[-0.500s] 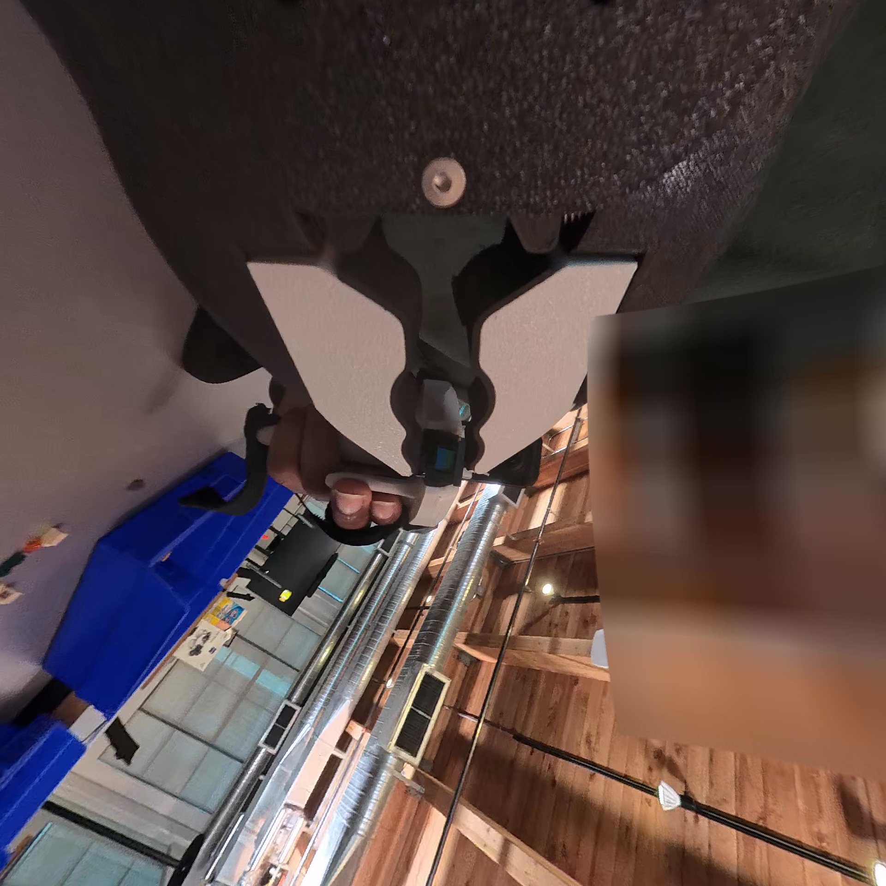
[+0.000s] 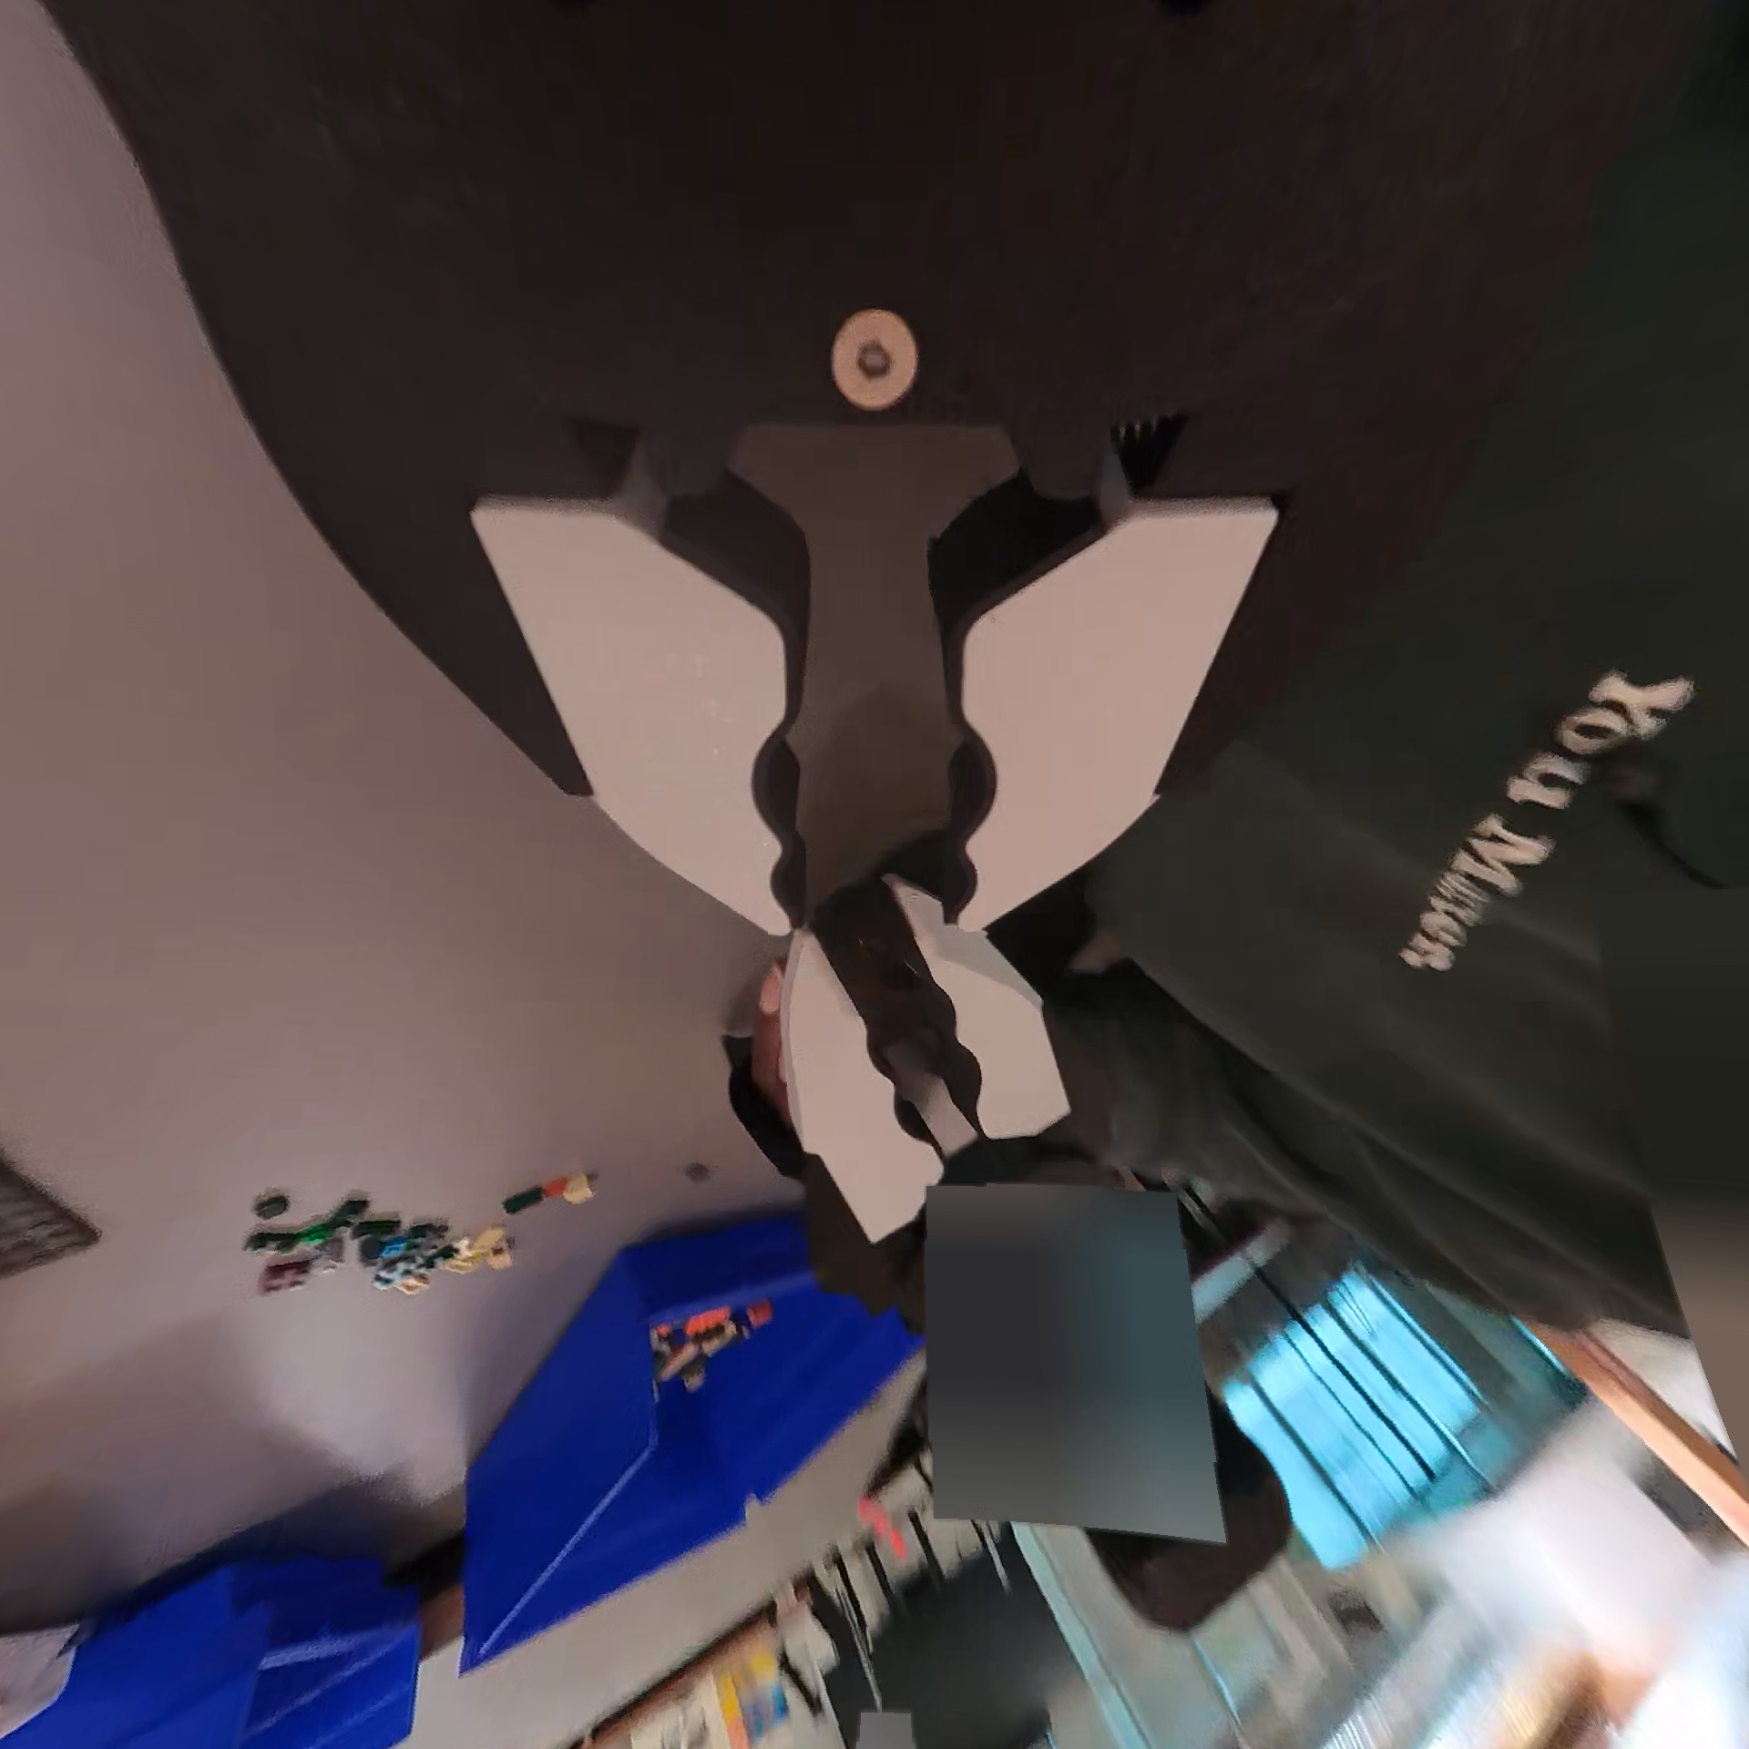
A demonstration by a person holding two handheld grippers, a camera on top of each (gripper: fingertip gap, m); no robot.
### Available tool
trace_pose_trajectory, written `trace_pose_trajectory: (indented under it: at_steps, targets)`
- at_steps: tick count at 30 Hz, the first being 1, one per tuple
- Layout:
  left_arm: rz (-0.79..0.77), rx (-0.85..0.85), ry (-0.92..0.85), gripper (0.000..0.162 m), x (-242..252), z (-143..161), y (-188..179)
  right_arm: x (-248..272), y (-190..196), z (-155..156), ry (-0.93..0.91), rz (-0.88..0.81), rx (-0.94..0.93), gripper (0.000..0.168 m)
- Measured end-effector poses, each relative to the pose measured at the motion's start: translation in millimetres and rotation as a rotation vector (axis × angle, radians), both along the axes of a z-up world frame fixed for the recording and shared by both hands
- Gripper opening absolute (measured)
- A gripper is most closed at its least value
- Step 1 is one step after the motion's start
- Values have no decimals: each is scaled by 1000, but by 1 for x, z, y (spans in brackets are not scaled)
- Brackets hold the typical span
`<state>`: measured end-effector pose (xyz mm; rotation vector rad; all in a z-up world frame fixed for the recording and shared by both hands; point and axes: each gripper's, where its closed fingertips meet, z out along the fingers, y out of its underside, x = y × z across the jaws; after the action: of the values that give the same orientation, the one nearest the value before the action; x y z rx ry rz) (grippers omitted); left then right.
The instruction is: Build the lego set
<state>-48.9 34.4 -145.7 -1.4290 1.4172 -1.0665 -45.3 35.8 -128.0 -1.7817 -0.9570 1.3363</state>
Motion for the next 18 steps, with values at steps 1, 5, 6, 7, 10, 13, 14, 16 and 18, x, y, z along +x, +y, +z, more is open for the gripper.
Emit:
trace_pose_trajectory:
  at_steps: [1,5,6,7,10,13,14,16,18]
  targets:
    - [-5,-31,16,16,1,-3,-1,0,0,-1,-60,17,44,27]
    - [-13,-118,51,16,3,-9,-4,-2,0,-11,-282,108,240,23]
    - [-12,-129,61,16,3,-11,-4,-2,0,-13,-324,134,281,22]
    - [-13,-136,74,16,3,-13,-5,-3,-2,-15,-358,165,305,21]
    - [-18,-139,97,16,3,-17,-7,-5,-3,-21,-431,236,312,20]
    - [-17,-124,110,16,3,-19,-8,-7,-4,-27,-474,275,291,20]
    - [-14,-119,116,16,3,-19,-8,-7,-4,-28,-477,280,283,20]
    - [-6,-111,121,16,3,-20,-6,-8,-4,-29,-469,278,266,16]
    - [0,-105,128,16,2,-21,-5,-9,-3,-30,-462,258,239,16]
